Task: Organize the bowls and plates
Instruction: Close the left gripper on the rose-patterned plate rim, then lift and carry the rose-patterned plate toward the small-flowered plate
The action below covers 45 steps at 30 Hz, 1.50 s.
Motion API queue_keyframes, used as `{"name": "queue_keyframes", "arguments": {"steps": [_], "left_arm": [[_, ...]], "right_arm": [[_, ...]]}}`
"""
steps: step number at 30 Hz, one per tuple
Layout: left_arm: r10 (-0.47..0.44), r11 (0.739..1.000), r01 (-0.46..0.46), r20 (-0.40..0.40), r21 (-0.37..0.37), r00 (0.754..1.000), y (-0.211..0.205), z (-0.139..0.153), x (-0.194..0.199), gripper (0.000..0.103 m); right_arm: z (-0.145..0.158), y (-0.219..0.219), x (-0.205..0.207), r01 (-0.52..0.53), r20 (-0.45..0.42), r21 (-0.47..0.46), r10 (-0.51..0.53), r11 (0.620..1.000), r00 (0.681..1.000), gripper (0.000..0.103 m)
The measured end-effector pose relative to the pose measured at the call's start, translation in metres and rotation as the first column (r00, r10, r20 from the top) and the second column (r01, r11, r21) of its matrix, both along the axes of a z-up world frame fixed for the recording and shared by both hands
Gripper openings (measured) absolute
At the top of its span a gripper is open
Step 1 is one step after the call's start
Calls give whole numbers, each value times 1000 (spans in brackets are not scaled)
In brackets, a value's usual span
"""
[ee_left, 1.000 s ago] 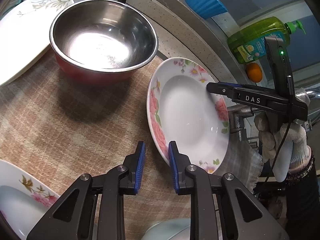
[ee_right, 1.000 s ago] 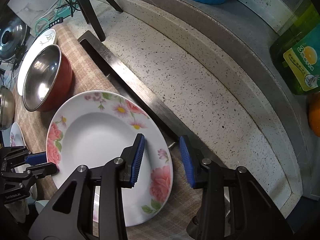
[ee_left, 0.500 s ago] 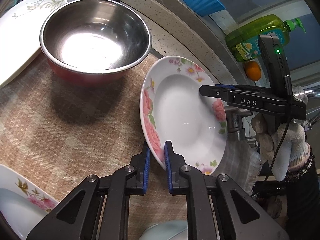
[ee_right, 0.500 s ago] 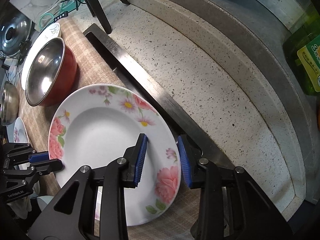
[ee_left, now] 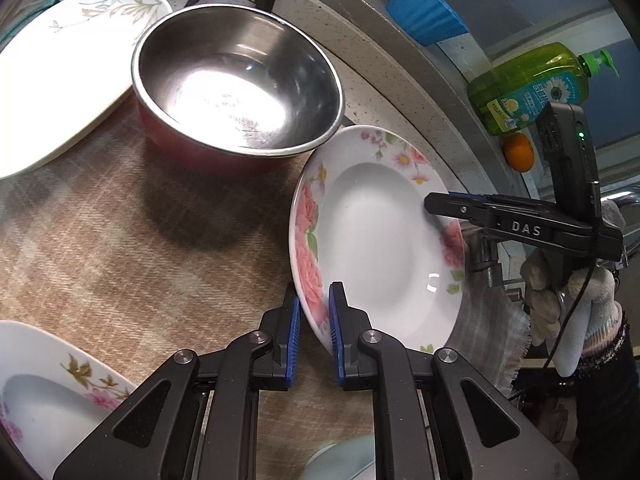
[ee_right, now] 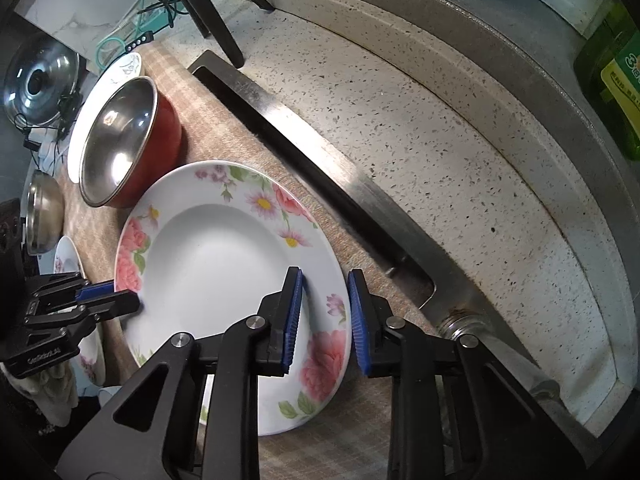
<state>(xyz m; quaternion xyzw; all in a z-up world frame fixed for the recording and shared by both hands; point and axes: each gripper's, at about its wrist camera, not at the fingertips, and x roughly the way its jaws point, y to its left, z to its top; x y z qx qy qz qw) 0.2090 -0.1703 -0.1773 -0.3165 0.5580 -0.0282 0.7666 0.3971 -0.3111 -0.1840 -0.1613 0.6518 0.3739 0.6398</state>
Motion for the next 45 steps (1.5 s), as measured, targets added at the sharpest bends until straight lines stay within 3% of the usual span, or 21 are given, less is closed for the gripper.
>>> {"name": "queue_keyframes", "arguments": {"steps": [10,24,45], "left_arm": [[21,1000,-21,-3,20,1000,17,1,-7,12],[29,999,-29,-1,22,1000,27,5,-14,12],[-21,999,20,29,33,999,16,24,0,12]], "right_arm": [[-1,-13,-22,43,-65,62,-39,997,997,17],[-2,-33,-45,182,-138,123,-165,976,977,14],[12,-59,-47,294,-142,127,-276,947,951,14]]}}
